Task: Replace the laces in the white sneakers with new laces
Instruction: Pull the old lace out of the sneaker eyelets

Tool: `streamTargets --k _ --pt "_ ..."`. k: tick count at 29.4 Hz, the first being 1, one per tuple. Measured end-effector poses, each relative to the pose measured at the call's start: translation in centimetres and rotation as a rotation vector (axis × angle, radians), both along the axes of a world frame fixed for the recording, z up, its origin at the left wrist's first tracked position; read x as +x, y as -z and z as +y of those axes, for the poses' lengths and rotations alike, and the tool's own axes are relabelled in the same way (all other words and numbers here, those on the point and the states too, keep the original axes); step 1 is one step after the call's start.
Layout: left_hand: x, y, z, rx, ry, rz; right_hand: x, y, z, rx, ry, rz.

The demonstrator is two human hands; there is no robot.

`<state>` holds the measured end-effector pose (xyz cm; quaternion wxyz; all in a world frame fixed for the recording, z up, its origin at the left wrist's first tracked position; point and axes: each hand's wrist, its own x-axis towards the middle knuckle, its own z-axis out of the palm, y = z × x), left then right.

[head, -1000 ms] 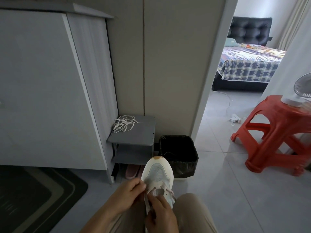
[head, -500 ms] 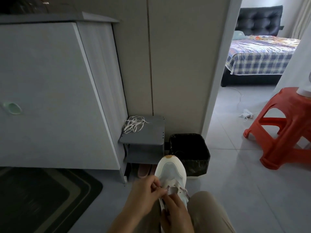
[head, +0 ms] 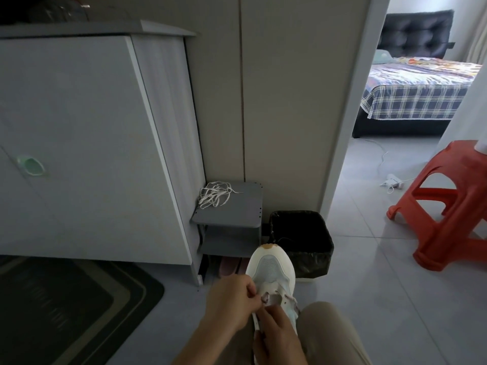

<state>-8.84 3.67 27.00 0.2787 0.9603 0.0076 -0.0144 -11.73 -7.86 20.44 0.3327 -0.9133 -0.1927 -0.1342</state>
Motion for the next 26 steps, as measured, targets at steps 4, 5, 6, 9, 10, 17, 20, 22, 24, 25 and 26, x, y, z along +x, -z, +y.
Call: streamTargets --k 4,5,6,9,10,17,20,22,24,25,26 --pt "0.1 0.1 -0.3 0.072 0.033 -0.073 0.5 -0.8 -0.8 -0.011 -0.011 -0.009" --pt "0.1 0.5 0.0 0.07 0.03 -0.081 0.8 -1.1 -1.1 -0.004 0.02 -0.01" --pt "0.1 0.9 0.3 0.06 0.018 -0.08 1.1 -1.3 -1.5 0.0 0.081 -0.009" --pt "-0.3 2.1 0.7 -0.041 -0.012 -0.085 1.9 -2.6 -2.2 -0.058 0.156 0.023" --pt "-0.5 2.2 0.5 -0.091 -0.001 -0.09 2.2 -2.9 -2.0 -0.076 0.133 0.084" --pt "-0.3 1.7 -1.1 -0.167 0.009 -0.048 0.3 -1.6 -2.3 0.054 -0.031 0.116" --pt "-0.2 1.7 -1.3 -0.129 -0.001 -0.068 0.7 -2.8 -3.3 0.092 0.097 0.029" --pt "-0.4 1.8 -1.3 -0.148 -0.017 -0.087 1.5 -3.5 -3.1 0.057 0.174 0.07" --pt "-0.6 2.0 -1.2 -0.179 -0.019 -0.102 1.9 -3.6 -2.4 -0.038 0.226 0.114" --pt "-0.7 2.2 -1.1 -0.199 -0.016 -0.105 2.1 -3.6 -2.1 -0.066 0.262 0.143" --pt "-0.8 2.3 -0.9 -0.221 -0.013 -0.111 2.2 -3.1 -1.8 -0.083 0.297 0.166"
